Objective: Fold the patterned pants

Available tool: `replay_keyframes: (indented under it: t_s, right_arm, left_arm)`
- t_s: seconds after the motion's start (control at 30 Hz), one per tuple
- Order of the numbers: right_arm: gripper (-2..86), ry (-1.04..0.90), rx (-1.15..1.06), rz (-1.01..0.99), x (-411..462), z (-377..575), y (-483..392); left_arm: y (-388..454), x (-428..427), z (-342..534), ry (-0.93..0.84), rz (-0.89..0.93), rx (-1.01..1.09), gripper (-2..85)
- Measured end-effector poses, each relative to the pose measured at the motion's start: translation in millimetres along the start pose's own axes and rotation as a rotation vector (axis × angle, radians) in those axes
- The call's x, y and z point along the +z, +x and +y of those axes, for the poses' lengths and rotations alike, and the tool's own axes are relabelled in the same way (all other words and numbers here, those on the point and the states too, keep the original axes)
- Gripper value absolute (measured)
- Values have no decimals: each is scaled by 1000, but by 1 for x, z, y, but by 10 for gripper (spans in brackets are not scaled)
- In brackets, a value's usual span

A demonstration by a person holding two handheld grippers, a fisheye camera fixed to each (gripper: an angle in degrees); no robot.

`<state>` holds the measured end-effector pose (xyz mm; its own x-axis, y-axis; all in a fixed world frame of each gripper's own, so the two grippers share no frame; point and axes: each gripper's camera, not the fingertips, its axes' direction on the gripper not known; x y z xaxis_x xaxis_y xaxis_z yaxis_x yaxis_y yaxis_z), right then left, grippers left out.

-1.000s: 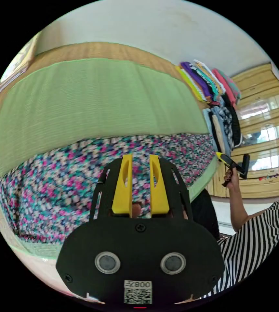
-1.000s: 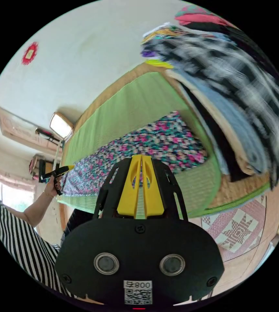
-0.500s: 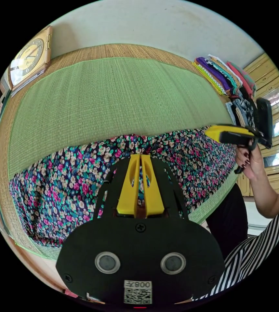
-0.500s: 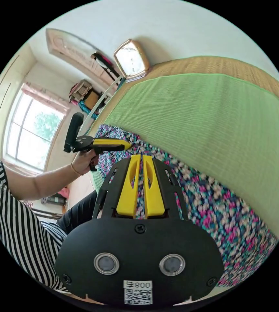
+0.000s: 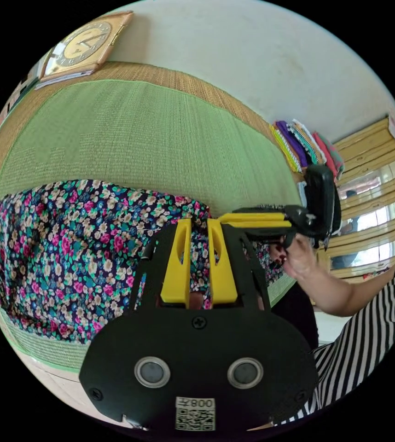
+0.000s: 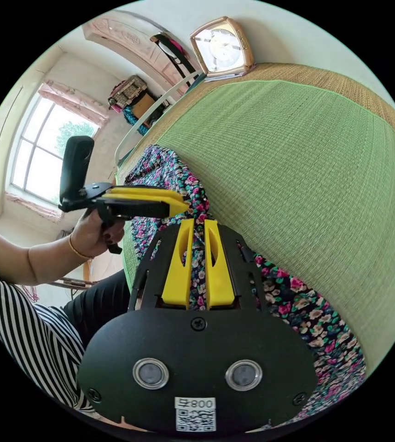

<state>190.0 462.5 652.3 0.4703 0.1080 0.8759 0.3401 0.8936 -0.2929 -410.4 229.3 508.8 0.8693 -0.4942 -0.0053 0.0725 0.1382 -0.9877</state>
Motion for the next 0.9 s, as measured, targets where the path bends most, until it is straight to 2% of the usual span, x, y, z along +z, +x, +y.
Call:
replay_keyframes:
  t_s: [0.17,0.27,0.6,0.77,0.9]
  right_arm:
    - [56,28,-34,63,15,-11,-18]
    - [57,25,-57,108,24,-18,-25]
    - [58,26,-87,126,51,-46,-37]
    - [53,78,-53,87,46,-64,-31]
    - [52,123,-25,54,35,-81,-22]
  left_arm:
    - [-26,-28,6,-27,-39,-40,65]
    - [-39,-50,12,-16,3,-69,64]
    - [-82,-99,26,-23,9,-104,30]
    - [-125,-139,56,144,249,-230,14]
    - [-148,-156,74,196,369,-274,10]
